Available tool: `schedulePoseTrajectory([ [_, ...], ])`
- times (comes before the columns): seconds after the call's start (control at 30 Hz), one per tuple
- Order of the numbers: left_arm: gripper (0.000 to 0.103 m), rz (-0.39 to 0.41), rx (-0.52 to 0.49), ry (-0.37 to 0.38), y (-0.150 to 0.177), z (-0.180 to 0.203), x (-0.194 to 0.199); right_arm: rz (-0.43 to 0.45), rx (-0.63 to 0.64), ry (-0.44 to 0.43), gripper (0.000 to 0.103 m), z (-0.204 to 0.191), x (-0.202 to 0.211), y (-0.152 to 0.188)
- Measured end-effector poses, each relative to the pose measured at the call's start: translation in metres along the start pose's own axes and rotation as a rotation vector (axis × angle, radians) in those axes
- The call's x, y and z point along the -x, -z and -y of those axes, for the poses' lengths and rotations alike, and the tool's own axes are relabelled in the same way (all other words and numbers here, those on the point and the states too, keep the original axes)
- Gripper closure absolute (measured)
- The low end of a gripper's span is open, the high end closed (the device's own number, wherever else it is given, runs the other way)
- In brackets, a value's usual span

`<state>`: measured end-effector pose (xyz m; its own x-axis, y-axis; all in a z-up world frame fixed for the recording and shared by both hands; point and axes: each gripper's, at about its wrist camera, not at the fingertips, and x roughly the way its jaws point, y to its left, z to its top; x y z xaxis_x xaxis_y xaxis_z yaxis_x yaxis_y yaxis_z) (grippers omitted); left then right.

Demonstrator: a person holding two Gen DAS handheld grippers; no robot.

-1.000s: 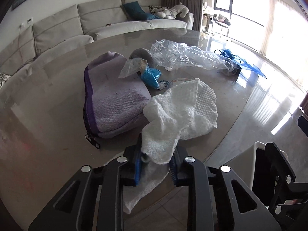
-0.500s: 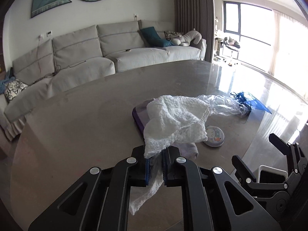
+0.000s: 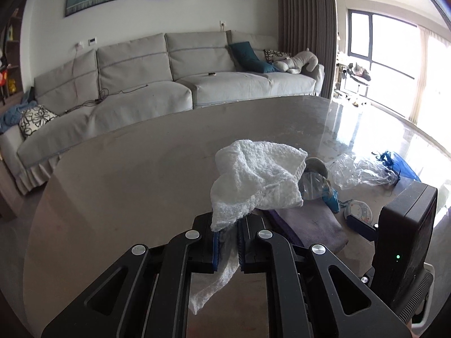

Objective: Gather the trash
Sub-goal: 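Grasp the white wet wipe with the left tool while the right tool grasps the purple-grey cloth, then carry the wet wipe to the white bin and release it with the left tool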

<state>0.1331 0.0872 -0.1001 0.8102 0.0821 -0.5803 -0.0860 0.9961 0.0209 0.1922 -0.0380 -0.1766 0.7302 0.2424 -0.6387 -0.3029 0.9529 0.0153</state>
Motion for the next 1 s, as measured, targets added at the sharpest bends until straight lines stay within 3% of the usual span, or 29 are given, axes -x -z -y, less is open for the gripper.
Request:
schedulePoseTrajectory([
  [0.07, 0.094, -0.006, 0.006, 0.000, 0.001, -0.003, -0.003, -0.021, 0.000, -0.001, 0.005, -0.002, -0.007, 0.002],
  [0.2, 0.094, -0.019, 0.021, -0.001, 0.003, -0.006, -0.007, -0.039, -0.012, -0.043, 0.031, -0.004, -0.011, 0.002],
  [0.3, 0.094, -0.017, 0.035, -0.007, 0.004, -0.008, -0.006, -0.040, 0.004, -0.066, 0.045, -0.006, -0.009, 0.002],
  [0.33, 0.094, -0.015, 0.035, -0.012, 0.004, -0.008, -0.006, -0.039, 0.003, -0.085, 0.056, -0.007, -0.007, 0.003],
  [0.4, 0.094, -0.006, 0.039, -0.022, 0.003, -0.009, -0.004, -0.007, 0.020, -0.069, 0.065, -0.012, 0.005, 0.003],
  [0.67, 0.094, 0.065, 0.086, -0.054, -0.011, -0.022, 0.025, 0.124, 0.054, -0.075, 0.068, -0.023, 0.065, -0.024],
  [0.87, 0.094, 0.111, 0.096, -0.045, -0.021, -0.019, 0.054, 0.197, 0.024, -0.027, 0.067, -0.002, 0.100, -0.047],
  [1.0, 0.094, 0.128, 0.068, -0.008, -0.024, 0.000, 0.070, 0.231, 0.000, 0.004, 0.067, 0.016, 0.125, -0.042],
])
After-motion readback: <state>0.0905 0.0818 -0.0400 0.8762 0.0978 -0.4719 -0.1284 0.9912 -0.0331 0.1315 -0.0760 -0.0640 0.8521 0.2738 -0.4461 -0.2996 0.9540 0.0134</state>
